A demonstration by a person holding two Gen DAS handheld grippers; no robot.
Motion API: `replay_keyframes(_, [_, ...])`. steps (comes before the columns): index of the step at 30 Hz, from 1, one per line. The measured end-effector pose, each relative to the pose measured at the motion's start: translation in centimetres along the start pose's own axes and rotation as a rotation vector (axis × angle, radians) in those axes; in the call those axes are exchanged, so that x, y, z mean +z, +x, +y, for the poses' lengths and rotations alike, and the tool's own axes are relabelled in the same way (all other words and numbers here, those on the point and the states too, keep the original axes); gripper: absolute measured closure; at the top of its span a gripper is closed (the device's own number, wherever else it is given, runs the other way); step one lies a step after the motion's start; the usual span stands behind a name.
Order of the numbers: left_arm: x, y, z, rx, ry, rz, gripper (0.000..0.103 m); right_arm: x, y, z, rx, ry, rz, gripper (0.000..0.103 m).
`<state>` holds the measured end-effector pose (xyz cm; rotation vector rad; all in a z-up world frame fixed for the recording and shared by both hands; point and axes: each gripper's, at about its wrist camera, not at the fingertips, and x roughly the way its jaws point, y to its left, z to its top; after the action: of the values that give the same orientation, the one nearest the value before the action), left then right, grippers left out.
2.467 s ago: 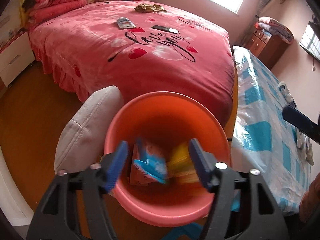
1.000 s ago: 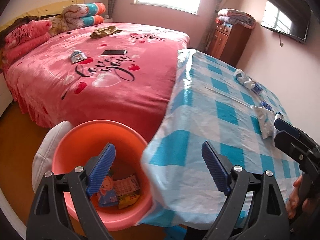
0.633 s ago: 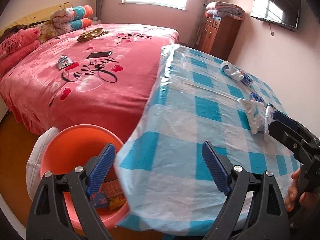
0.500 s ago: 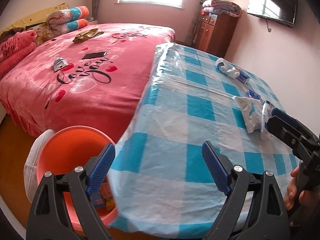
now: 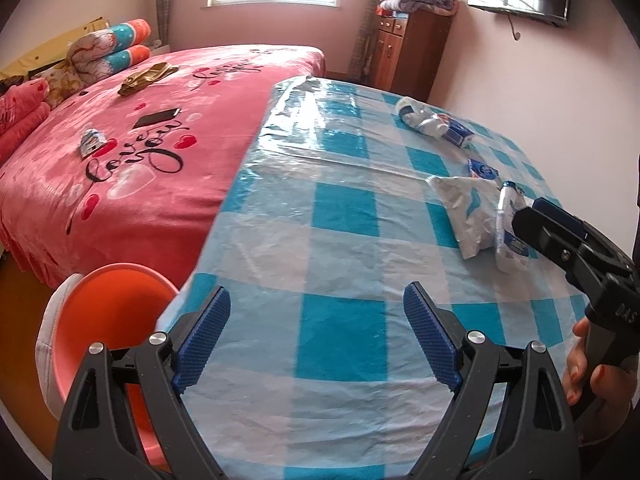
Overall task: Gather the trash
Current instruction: 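Move both tools back over the remaining trash on the table, then close the left tool on the white MAGICDAY milk pouch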
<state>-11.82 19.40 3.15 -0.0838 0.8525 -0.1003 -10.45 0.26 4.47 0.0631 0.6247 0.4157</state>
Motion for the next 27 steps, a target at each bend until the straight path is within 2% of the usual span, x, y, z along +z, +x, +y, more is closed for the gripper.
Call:
replay_keyframes(16, [0.6,1.6,-4.5,-0.035,0.077,0.023,0.014,0.1,-0.5,-4.3,-0.097,0.021,-0.024,0.009])
replay_keyframes(27, [1.2,2.5,-8.1,-0.067,0.137,0.030,0.014,0.0,-1.0,-9.3,-0.135,0.130,-0.021,0.009])
